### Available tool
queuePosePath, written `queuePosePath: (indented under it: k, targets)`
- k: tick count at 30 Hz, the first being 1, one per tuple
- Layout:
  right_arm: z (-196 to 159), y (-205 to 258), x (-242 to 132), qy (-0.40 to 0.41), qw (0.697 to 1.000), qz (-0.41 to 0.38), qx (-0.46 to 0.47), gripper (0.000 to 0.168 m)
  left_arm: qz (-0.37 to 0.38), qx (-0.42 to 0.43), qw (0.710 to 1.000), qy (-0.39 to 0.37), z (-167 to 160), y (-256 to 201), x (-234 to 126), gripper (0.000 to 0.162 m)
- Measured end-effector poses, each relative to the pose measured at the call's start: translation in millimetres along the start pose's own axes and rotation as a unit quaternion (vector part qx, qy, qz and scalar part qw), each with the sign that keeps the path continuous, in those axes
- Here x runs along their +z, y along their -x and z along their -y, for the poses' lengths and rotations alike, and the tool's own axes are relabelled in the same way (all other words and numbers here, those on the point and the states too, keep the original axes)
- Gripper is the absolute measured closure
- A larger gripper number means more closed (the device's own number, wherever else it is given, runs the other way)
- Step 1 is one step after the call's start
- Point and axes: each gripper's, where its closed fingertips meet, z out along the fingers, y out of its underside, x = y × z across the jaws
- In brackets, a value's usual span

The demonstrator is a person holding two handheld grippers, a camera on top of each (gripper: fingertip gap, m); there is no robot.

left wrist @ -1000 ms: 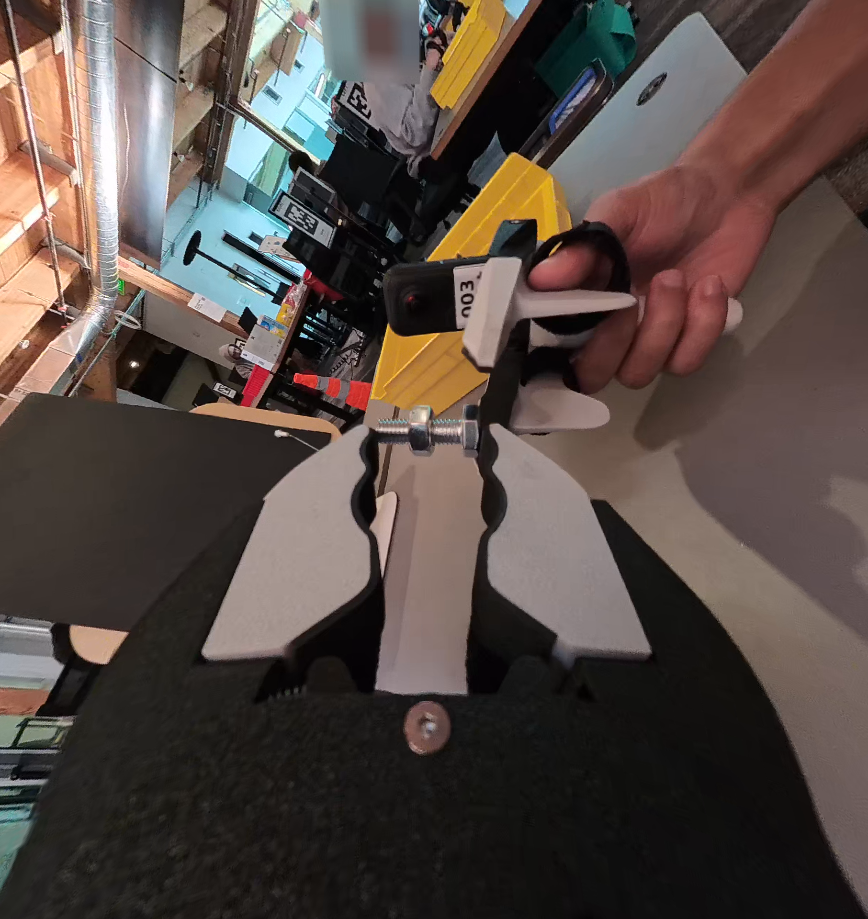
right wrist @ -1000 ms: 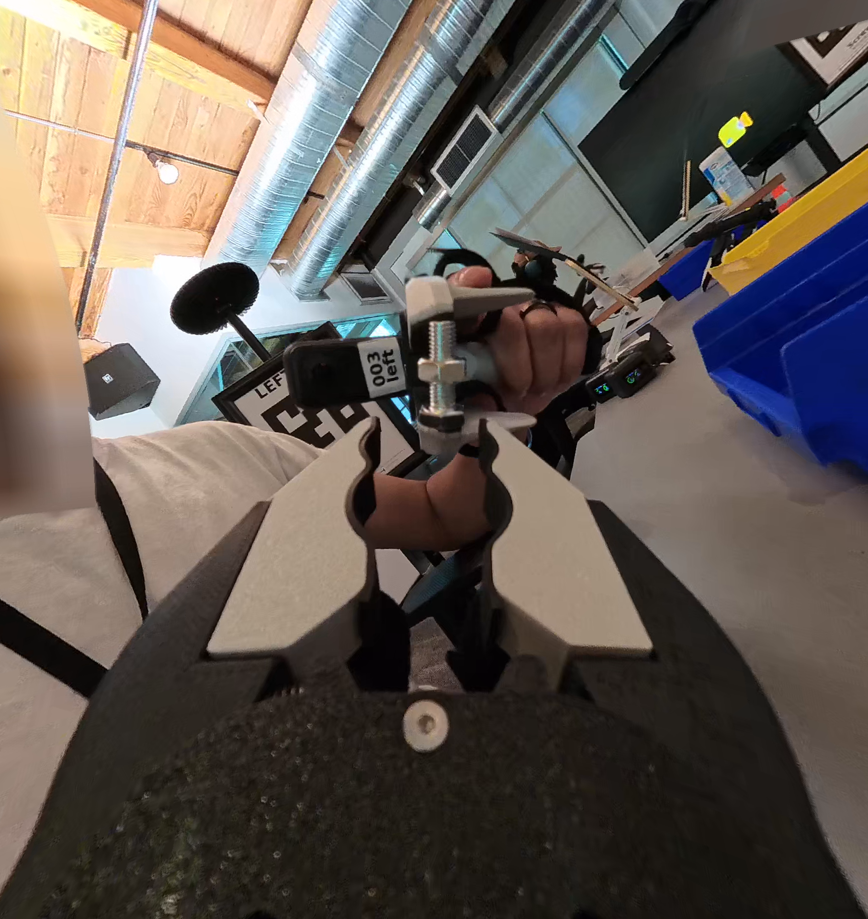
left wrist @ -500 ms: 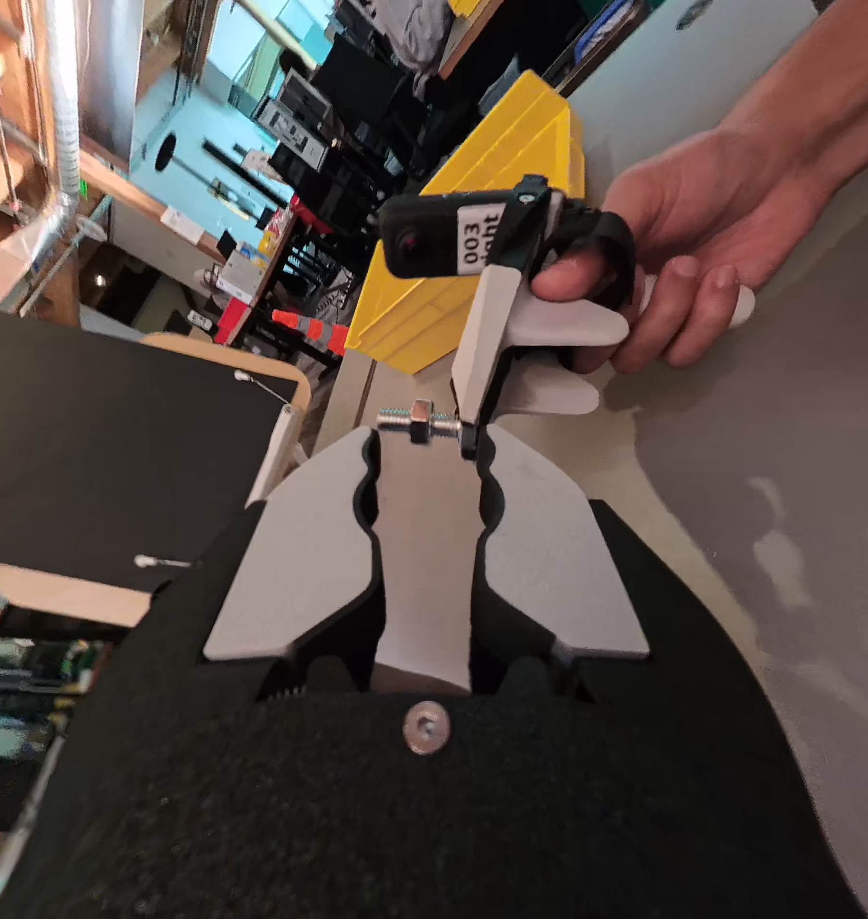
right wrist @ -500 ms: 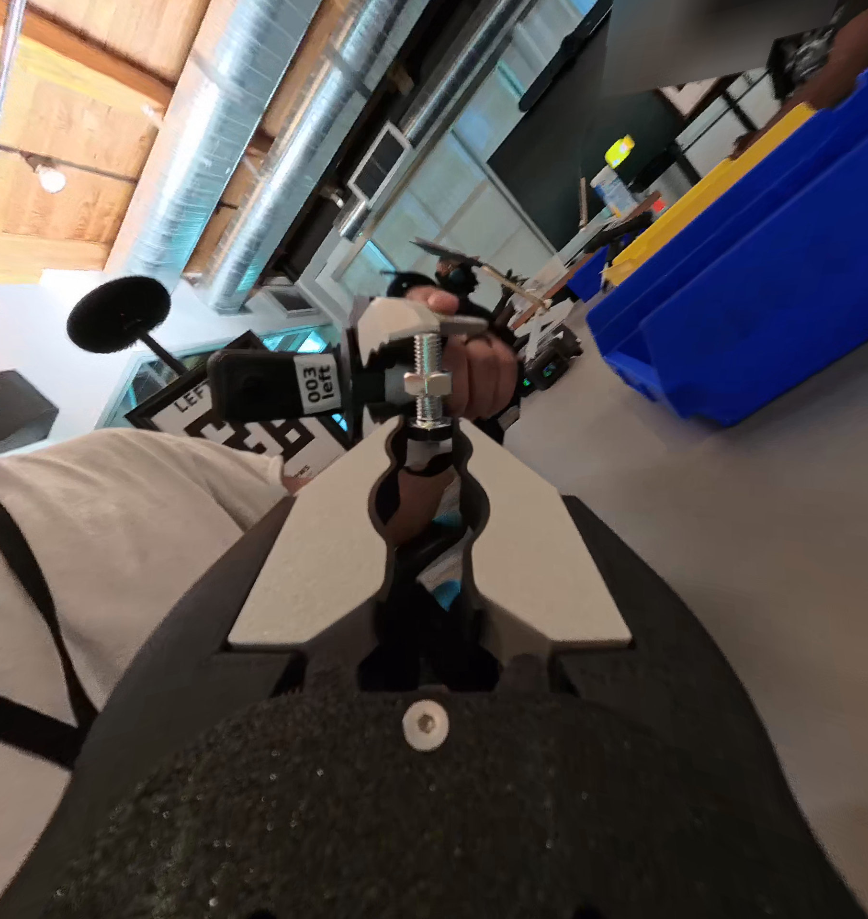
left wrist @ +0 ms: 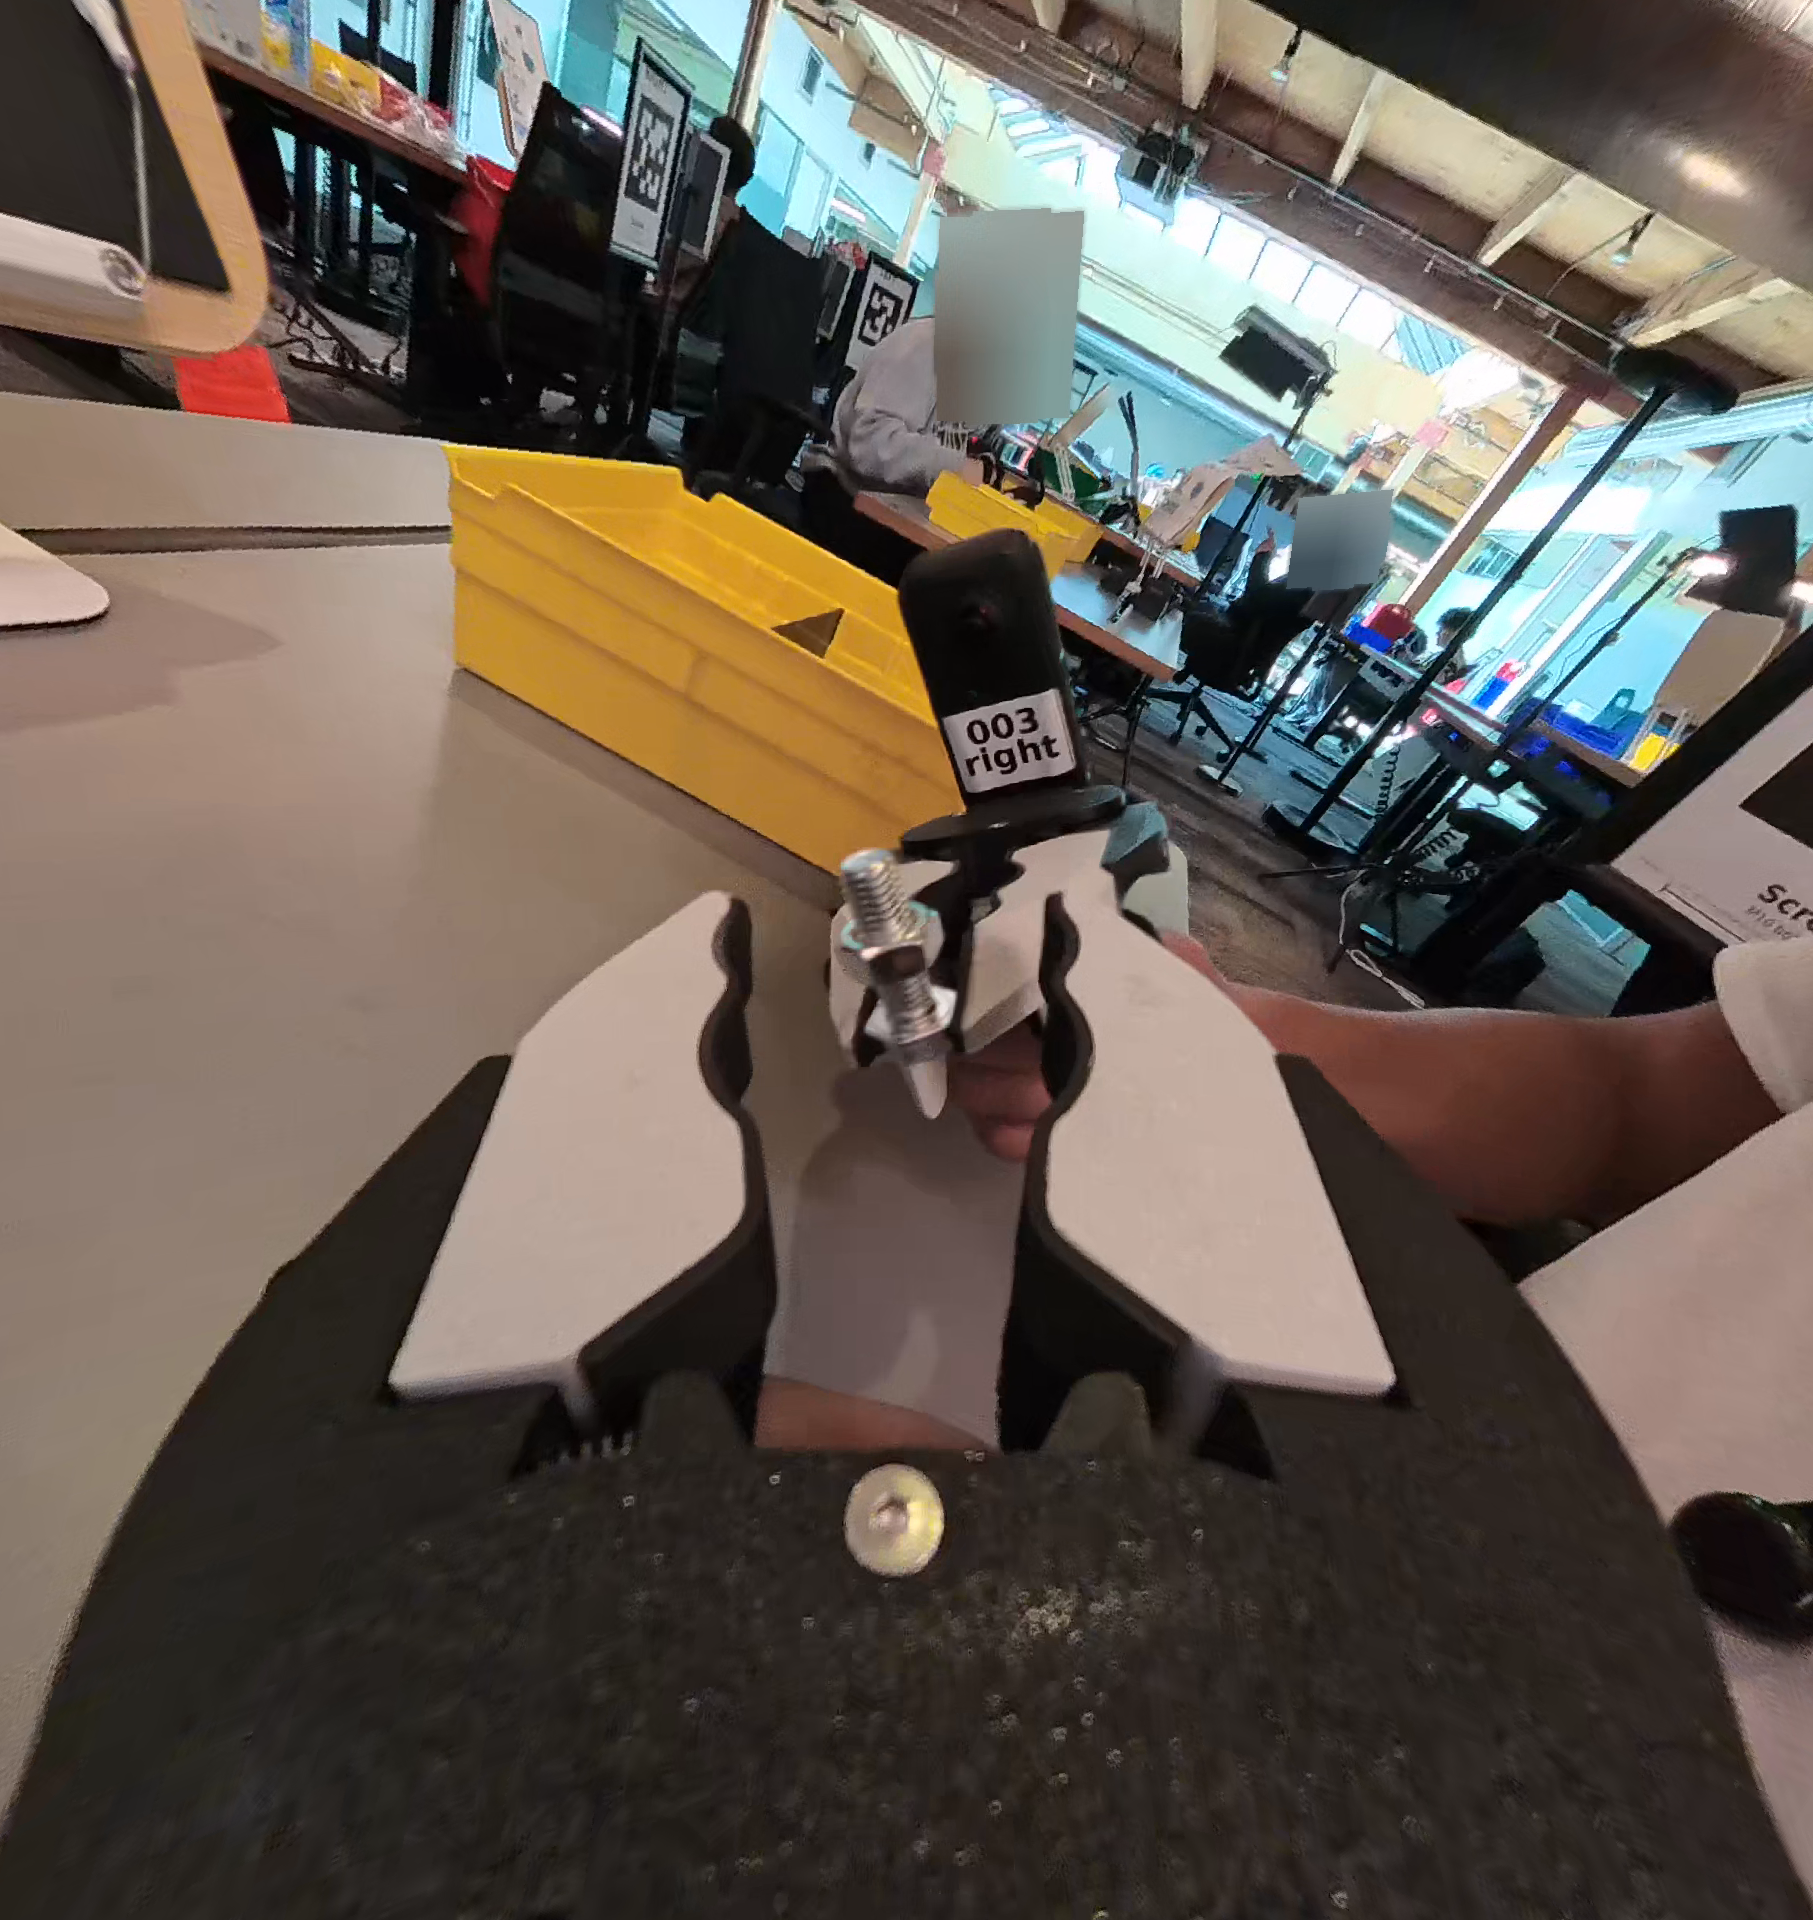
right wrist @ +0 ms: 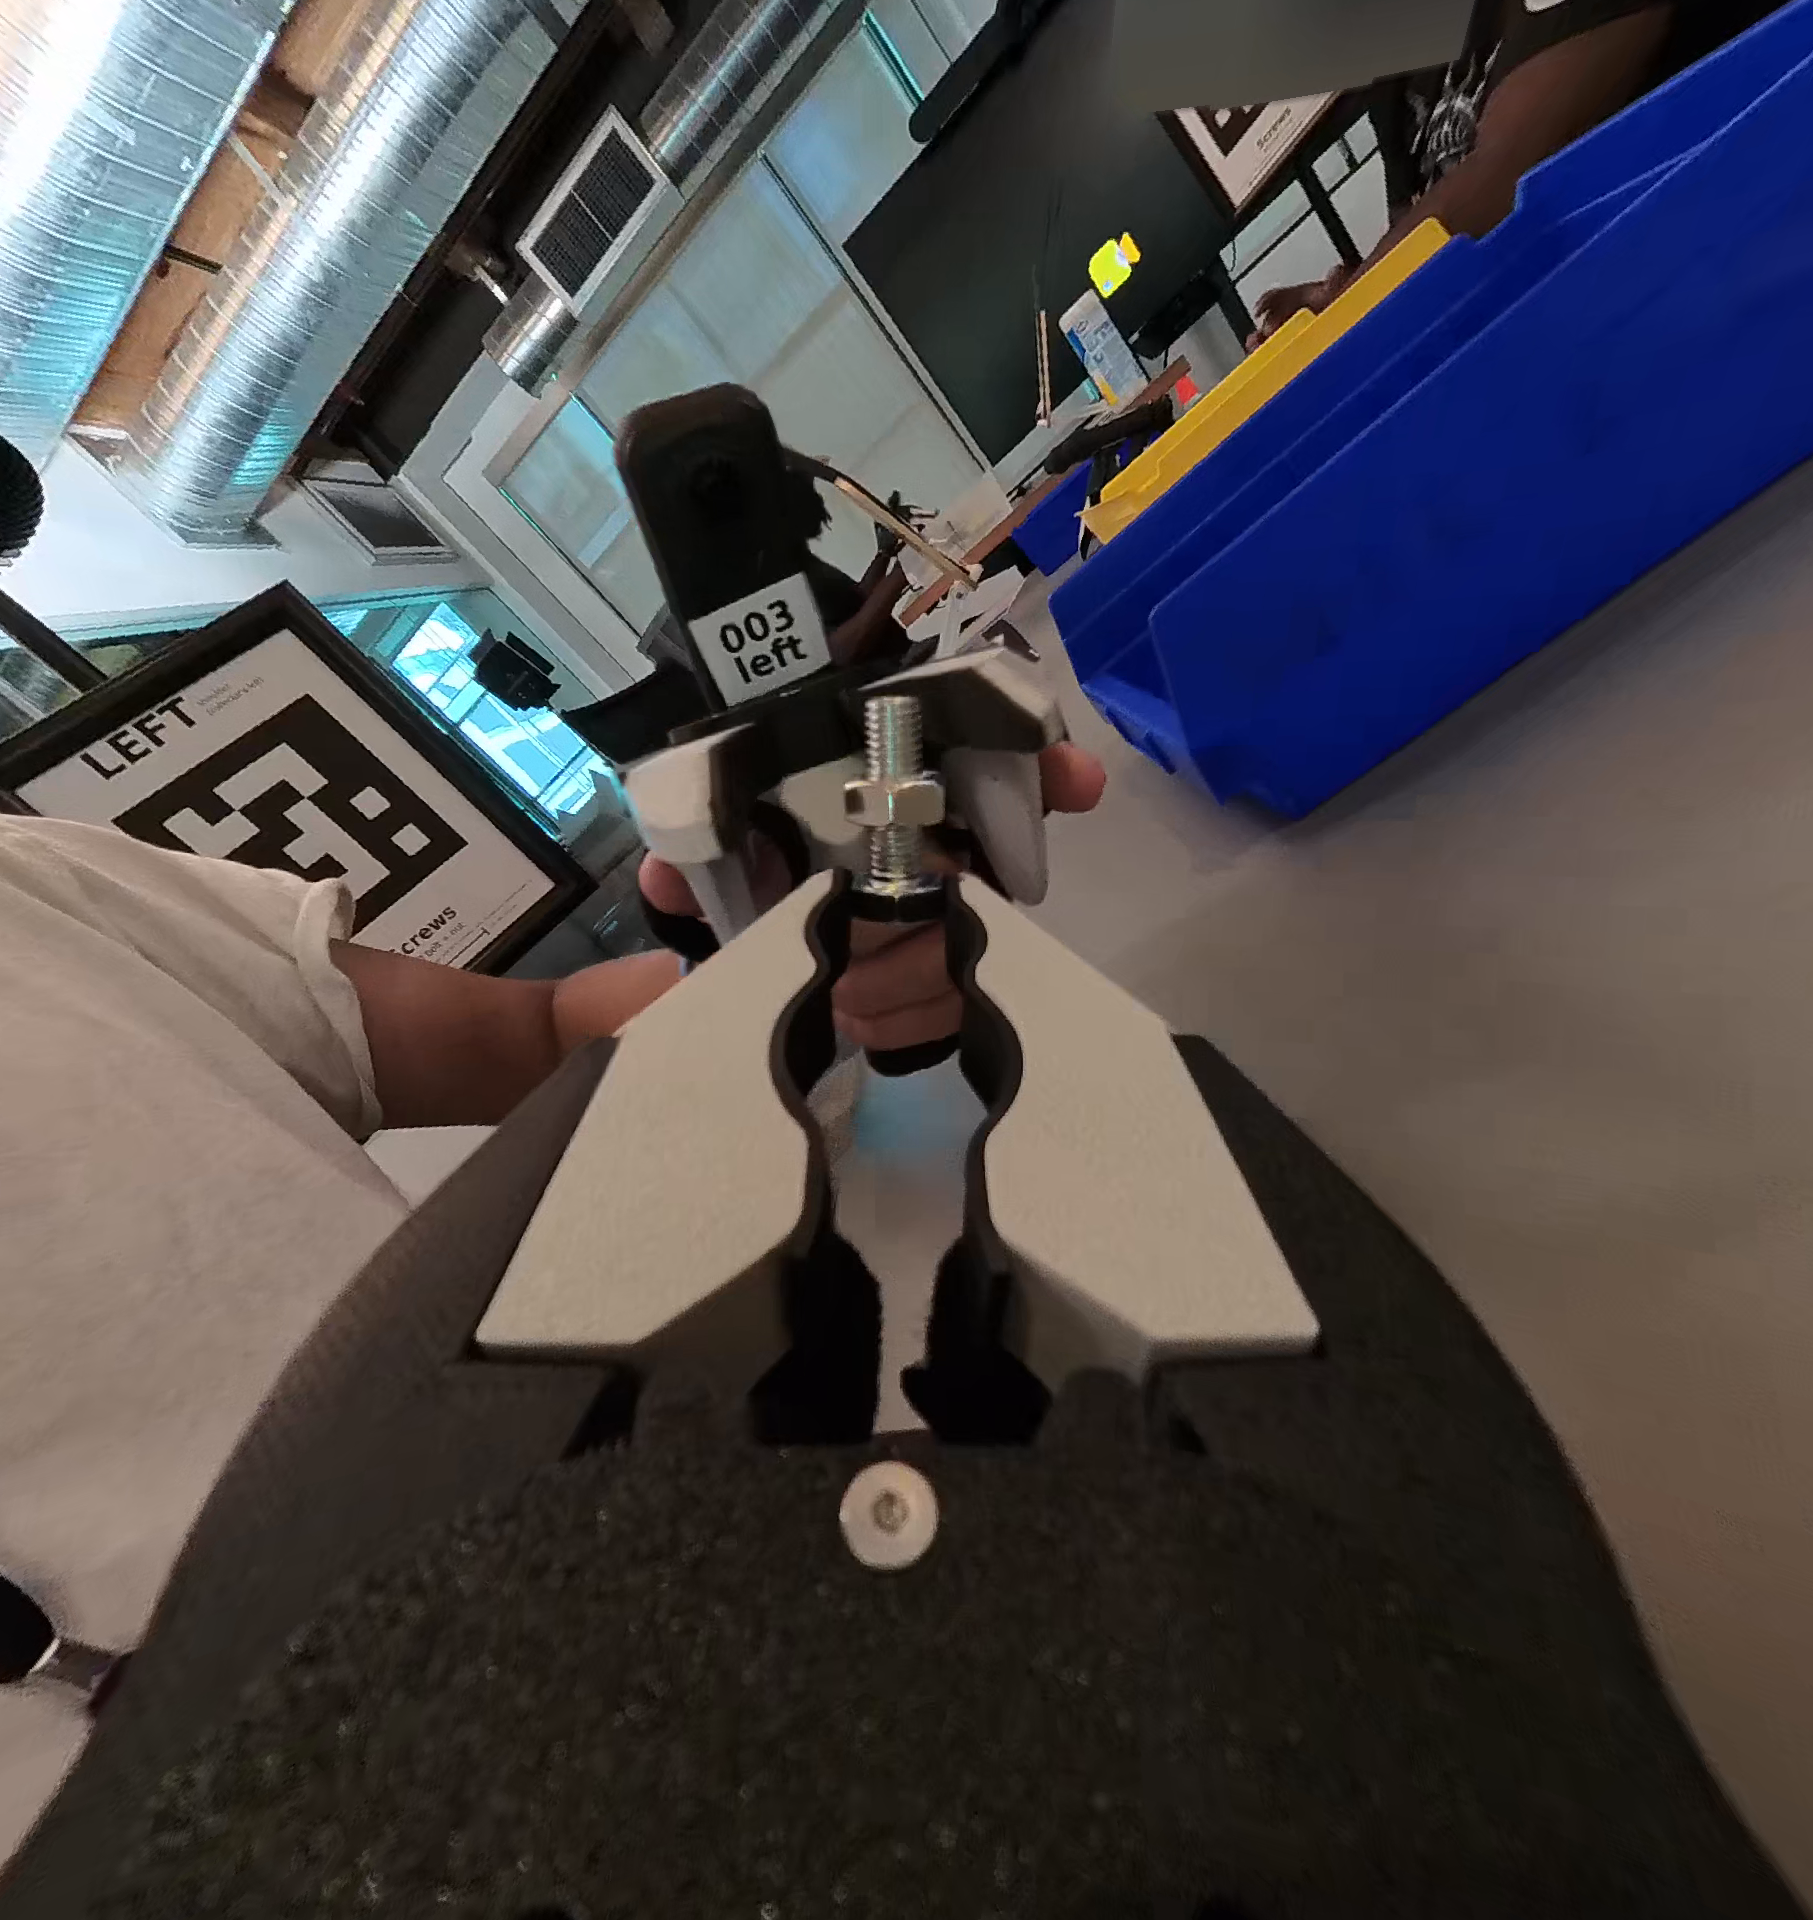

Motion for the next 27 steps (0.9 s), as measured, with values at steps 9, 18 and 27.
queuePosePath:
  k: [9,18,27]
  targets:
    - [26,-19,-24,-0.057,0.997,-0.044,0.002,0.152,-0.041,-0.006,0.999,-0.034,13,-19,-19,0.143]
    - [6,1,11,-0.020,1.000,-0.003,-0.014,0.152,0.001,-0.040,0.999,-0.004,-1,-6,4,0.101]
    - [25,-23,-8,-0.071,0.996,-0.053,0.010,0.152,-0.005,-0.063,0.997,-0.045,17,-14,-14,0.105]
